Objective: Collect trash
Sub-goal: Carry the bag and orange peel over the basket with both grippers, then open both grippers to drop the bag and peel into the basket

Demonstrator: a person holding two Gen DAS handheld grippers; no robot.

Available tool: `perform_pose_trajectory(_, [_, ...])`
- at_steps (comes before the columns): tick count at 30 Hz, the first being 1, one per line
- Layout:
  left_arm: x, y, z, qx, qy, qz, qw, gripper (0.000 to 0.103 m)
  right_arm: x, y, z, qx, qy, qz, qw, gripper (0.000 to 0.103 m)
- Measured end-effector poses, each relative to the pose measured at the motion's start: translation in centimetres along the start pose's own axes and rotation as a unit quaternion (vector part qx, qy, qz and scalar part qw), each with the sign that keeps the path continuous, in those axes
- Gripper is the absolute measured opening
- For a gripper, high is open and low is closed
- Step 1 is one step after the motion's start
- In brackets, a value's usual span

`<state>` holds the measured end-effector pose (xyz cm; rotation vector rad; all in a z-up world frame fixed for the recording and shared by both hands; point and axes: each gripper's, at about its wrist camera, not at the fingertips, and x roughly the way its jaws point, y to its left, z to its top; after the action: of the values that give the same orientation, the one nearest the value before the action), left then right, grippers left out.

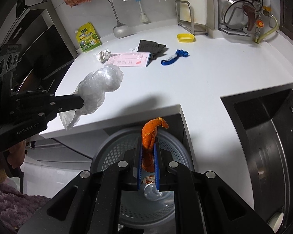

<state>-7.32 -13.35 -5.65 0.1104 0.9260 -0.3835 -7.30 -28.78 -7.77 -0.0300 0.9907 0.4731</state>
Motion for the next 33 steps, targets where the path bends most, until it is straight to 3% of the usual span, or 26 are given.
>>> perform_pose_trajectory(17, [1.2, -2.5, -2.9, 0.012, 0.037, -0.01, 0.9992, 0.003, -0.2, -0.1, -3.5, -0.002, 0.024, 0.003, 1.0, 0.01])
perform_pose_trajectory(33, [4.6, -3.8, -6.4, 0.021, 0.096, -0.032, 0.9946, 0.003, 2.0, 0.3, -6.6, 0.004, 0.064, 0.003, 0.998, 0.01])
